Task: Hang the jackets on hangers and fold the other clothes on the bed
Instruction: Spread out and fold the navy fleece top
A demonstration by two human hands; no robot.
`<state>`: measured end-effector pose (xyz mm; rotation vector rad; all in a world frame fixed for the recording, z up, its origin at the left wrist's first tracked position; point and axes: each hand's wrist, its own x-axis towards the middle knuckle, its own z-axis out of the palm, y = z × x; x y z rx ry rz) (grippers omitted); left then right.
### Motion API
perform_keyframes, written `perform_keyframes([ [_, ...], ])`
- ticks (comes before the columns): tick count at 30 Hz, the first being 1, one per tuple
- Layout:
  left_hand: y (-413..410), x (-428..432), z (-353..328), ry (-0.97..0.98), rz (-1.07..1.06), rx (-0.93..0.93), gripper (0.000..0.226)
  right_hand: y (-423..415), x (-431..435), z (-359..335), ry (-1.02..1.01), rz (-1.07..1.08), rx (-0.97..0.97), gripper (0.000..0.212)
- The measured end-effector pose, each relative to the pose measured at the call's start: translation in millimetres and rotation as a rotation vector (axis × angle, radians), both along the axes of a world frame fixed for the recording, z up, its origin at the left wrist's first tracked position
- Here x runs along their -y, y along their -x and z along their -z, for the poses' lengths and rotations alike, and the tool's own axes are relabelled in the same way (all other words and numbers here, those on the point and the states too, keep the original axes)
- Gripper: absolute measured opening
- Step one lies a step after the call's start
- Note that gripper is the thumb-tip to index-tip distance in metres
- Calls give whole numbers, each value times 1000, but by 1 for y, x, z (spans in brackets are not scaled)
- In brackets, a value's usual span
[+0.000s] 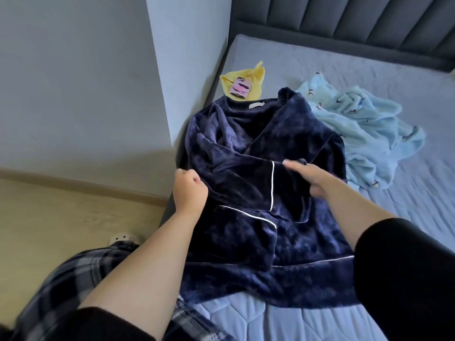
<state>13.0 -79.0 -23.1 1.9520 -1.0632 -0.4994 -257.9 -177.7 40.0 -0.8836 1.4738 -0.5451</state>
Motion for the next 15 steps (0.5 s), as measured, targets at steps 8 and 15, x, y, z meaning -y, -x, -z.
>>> perform_keyframes([
  [8, -2, -2, -4, -269, -20, -1376, 44, 27, -21, 20, 38, 413, -305, 22],
  [15, 7, 1, 5, -91, 39, -1572, 32, 51, -39, 54, 188, 248, -783, 49],
])
